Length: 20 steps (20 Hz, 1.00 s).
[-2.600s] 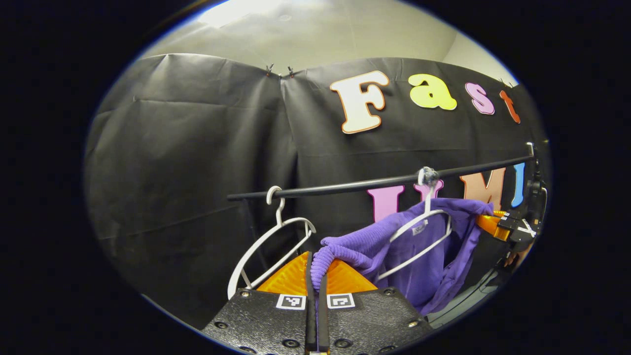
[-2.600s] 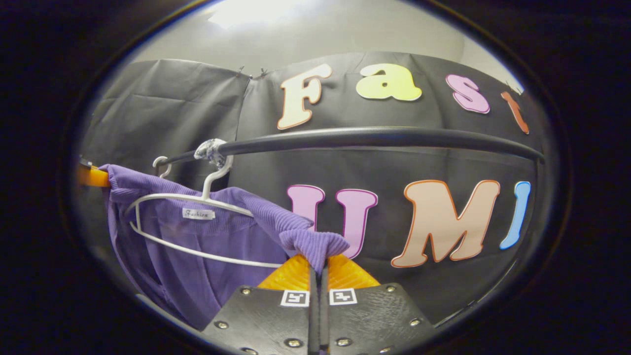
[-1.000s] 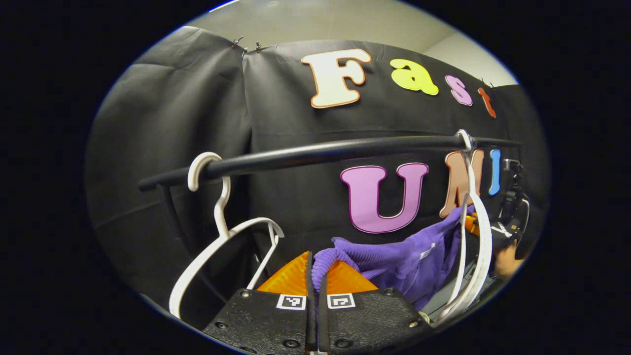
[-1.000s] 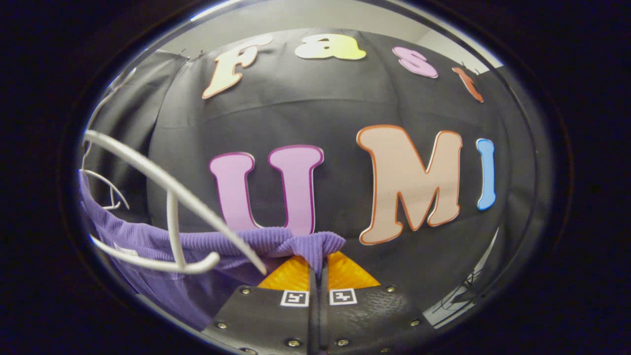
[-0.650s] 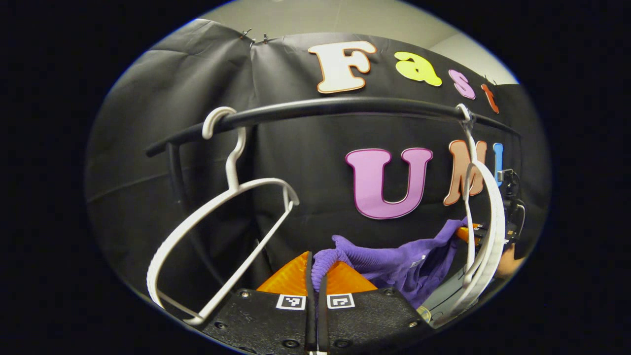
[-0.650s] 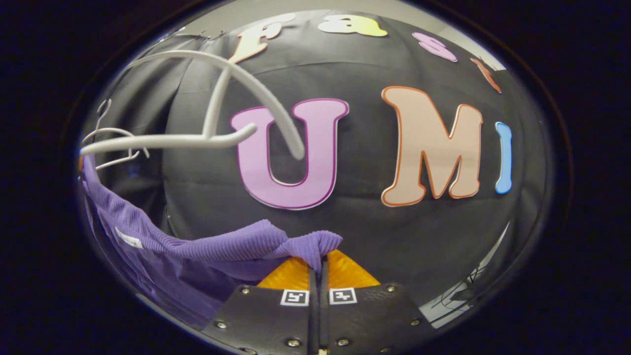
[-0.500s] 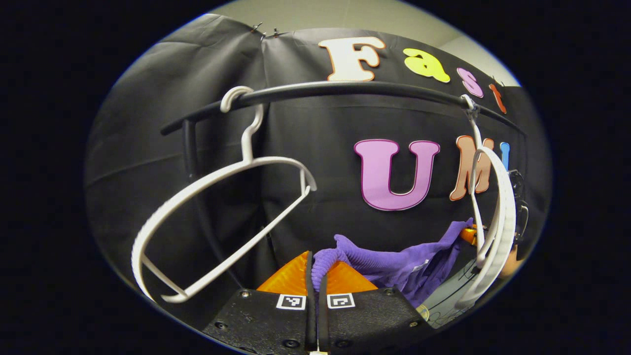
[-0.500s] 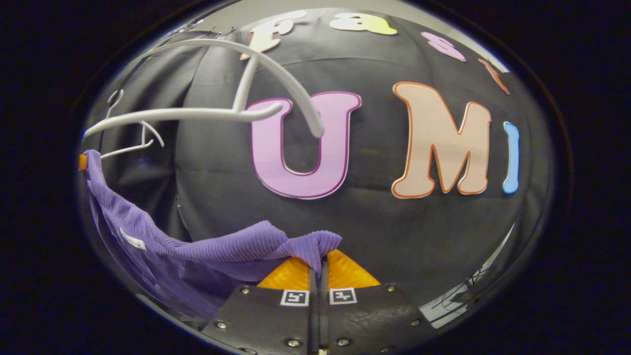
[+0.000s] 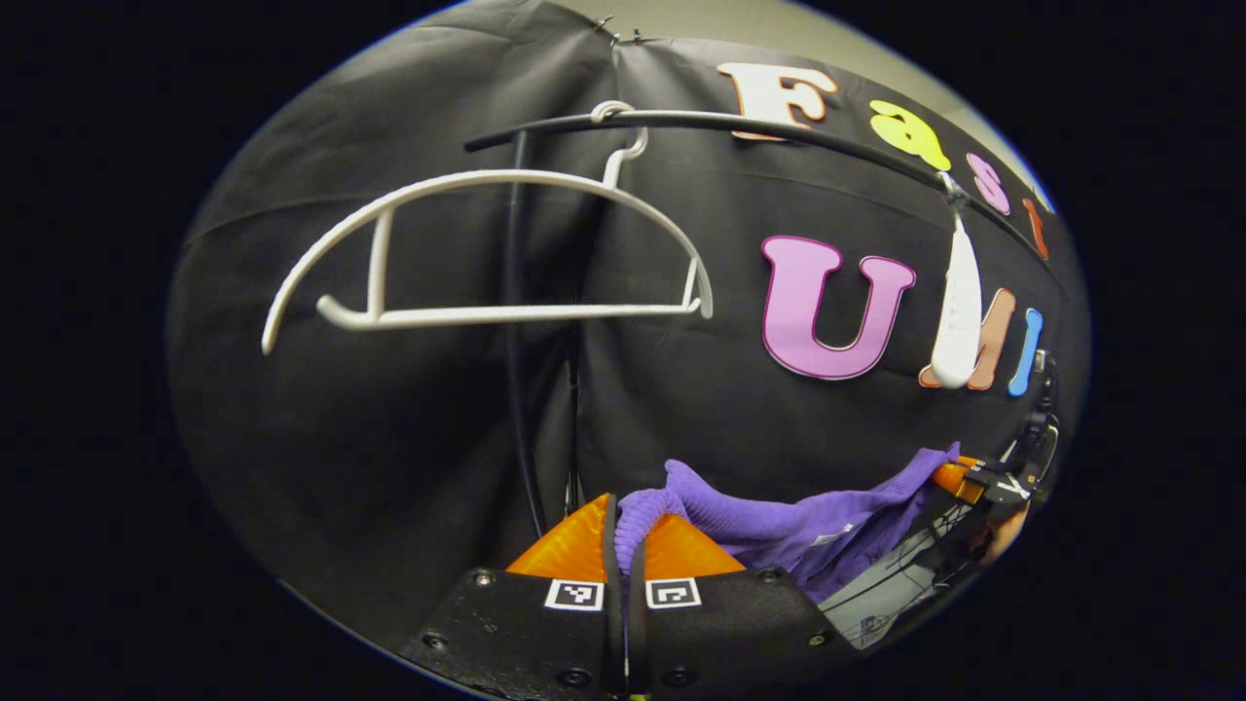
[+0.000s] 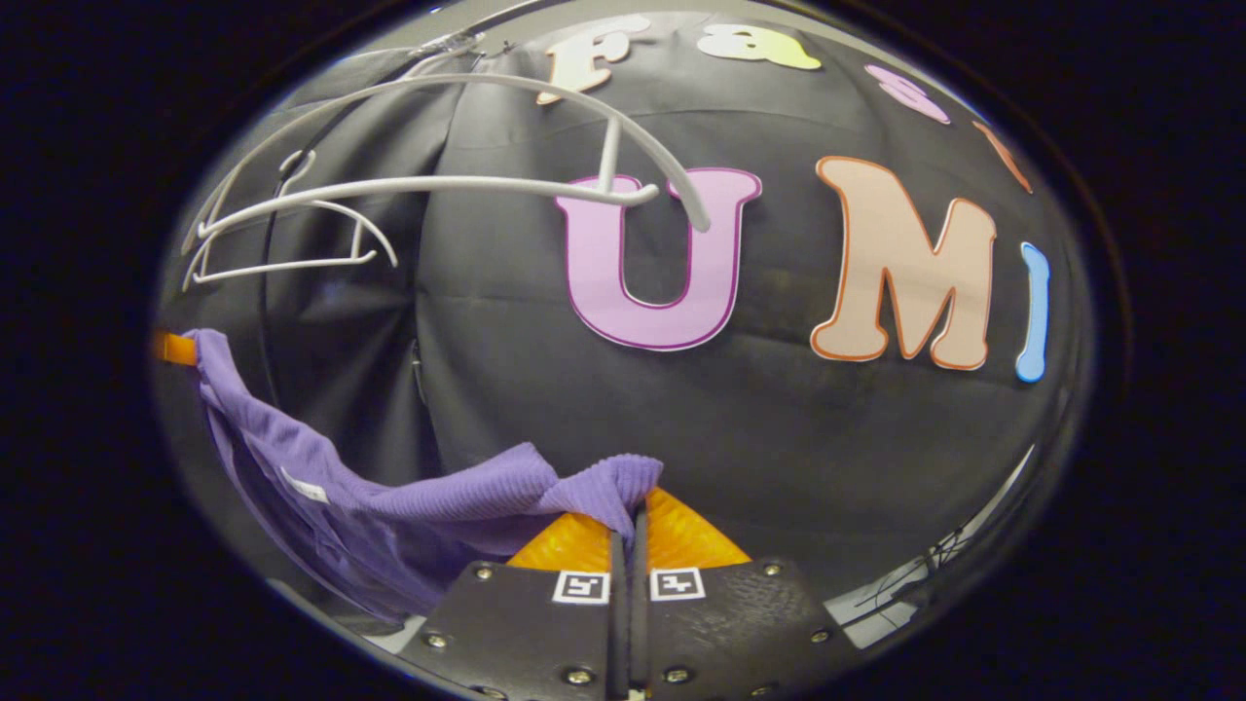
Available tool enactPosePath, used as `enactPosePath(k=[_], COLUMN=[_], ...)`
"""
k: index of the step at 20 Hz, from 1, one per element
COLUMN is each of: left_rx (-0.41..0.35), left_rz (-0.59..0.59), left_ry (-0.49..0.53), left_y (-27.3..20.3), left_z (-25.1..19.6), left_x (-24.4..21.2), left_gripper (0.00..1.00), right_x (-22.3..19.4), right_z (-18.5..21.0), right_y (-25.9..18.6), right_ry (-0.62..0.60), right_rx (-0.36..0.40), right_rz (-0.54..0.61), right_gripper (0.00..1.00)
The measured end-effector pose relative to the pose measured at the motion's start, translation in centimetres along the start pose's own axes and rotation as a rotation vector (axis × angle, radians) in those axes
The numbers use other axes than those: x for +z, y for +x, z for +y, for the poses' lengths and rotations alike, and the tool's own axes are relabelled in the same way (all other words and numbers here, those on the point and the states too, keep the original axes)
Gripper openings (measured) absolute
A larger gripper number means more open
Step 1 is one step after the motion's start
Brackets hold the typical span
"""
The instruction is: Grasp the clothes on the hanger with both hands and then place them into the laundry hamper below.
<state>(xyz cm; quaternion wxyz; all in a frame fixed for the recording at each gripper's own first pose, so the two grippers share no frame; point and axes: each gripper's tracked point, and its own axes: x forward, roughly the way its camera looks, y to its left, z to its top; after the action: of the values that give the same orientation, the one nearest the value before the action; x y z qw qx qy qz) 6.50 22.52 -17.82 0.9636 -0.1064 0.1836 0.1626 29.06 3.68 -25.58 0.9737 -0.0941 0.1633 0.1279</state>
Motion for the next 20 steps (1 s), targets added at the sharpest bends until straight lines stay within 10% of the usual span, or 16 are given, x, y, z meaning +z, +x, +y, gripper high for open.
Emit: enactPosePath(k=[11,20], left_rx=[-0.026,-0.283], left_rz=[0.022,-0.023], left_ry=[0.031,0.127], left_y=[-3.4,-1.6], left_z=[-6.1,-17.9], left_x=[-4.3,-3.9], left_gripper=[0.02,0.02], right_x=[-0.2,0.6], right_z=[3.7,6.0], right_y=[-6.4,-8.8], right_ry=[0.073,0.112], right_rx=[0.071,0.094], right_rz=[0.031,0.009], right_gripper=[0.01,0.01])
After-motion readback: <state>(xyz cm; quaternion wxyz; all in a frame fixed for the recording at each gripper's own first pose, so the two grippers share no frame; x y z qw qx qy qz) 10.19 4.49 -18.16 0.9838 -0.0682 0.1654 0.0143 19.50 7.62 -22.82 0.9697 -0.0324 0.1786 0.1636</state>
